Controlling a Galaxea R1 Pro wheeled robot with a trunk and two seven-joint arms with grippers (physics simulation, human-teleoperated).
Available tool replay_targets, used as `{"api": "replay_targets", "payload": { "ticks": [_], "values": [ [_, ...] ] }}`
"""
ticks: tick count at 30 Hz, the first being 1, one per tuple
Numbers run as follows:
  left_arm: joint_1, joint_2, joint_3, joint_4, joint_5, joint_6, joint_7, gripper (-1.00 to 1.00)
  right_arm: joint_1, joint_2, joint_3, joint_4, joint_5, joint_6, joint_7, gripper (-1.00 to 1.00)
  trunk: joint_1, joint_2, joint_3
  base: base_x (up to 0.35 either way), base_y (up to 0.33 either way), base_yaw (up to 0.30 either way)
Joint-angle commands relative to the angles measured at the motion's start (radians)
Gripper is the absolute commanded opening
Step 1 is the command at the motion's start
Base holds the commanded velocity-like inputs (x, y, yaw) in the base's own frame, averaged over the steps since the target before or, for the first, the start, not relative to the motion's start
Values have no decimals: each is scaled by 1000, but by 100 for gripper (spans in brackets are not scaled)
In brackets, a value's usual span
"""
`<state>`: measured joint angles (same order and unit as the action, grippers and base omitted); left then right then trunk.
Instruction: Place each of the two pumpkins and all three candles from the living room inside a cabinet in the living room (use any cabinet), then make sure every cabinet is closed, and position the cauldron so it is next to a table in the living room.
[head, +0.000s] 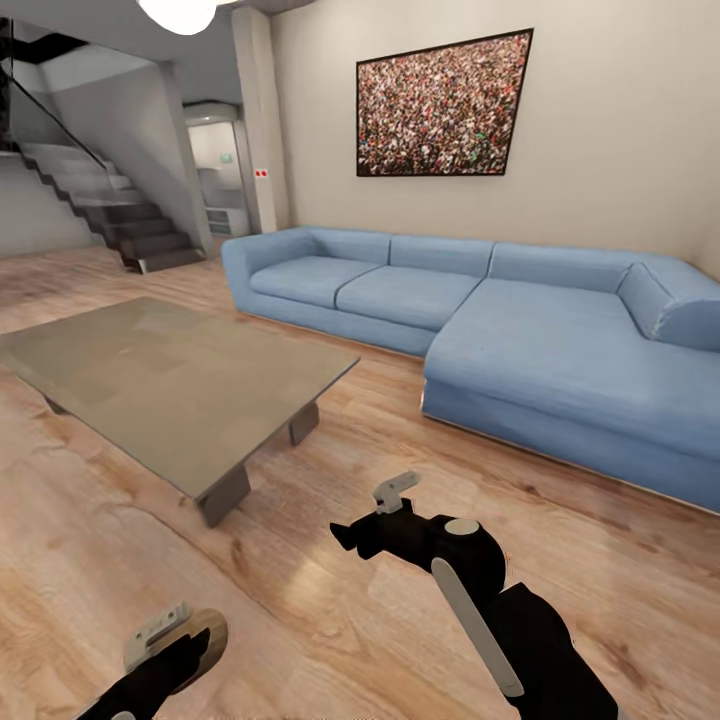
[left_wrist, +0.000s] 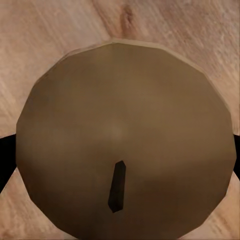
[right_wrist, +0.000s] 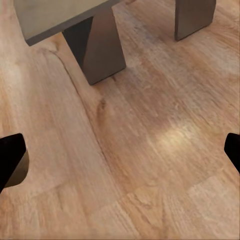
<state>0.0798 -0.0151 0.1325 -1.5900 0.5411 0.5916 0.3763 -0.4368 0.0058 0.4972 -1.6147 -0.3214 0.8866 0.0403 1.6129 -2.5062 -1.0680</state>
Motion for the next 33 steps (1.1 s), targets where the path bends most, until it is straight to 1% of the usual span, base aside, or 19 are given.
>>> {"api": "replay_targets", "payload": {
  "ticks": [1, 5, 9, 17, 21, 27, 33],
  "values": [
    [0, 0, 1, -2, 11, 2, 7, -100, -1, 0, 0, -1, 4, 6, 4, 100, 0, 0, -1, -38, 25, 288],
    [0, 0, 3, -2, 11, 1, 8, -100, -2, 1, 0, -1, 4, 38, 4, 100, 0, 0, -1, -14, 9, 288],
    [0, -2, 7, -2, 12, 1, 11, -100, -2, 2, 0, -1, 4, 46, 4, 100, 0, 0, -1, -3, 2, 288],
    [0, -7, 25, -1, 12, 3, 13, -100, -1, 2, 0, -1, 4, 50, 4, 100, -4, 1, 30, -1, 0, 289],
    [0, -7, 28, -1, 11, 4, 13, -100, -1, 3, 3, -1, 4, 51, 4, 100, -6, 2, 46, 0, 0, 289],
    [0, -7, 28, -1, 11, 4, 13, -100, -1, 3, 19, -1, 4, 51, 4, 100, -8, 4, 69, 0, 0, 289],
    [0, -7, 29, -1, 11, 4, 13, -100, -1, 3, 23, -1, 4, 51, 4, 100, -11, 5, 92, 0, 0, 289]
  ]
}}
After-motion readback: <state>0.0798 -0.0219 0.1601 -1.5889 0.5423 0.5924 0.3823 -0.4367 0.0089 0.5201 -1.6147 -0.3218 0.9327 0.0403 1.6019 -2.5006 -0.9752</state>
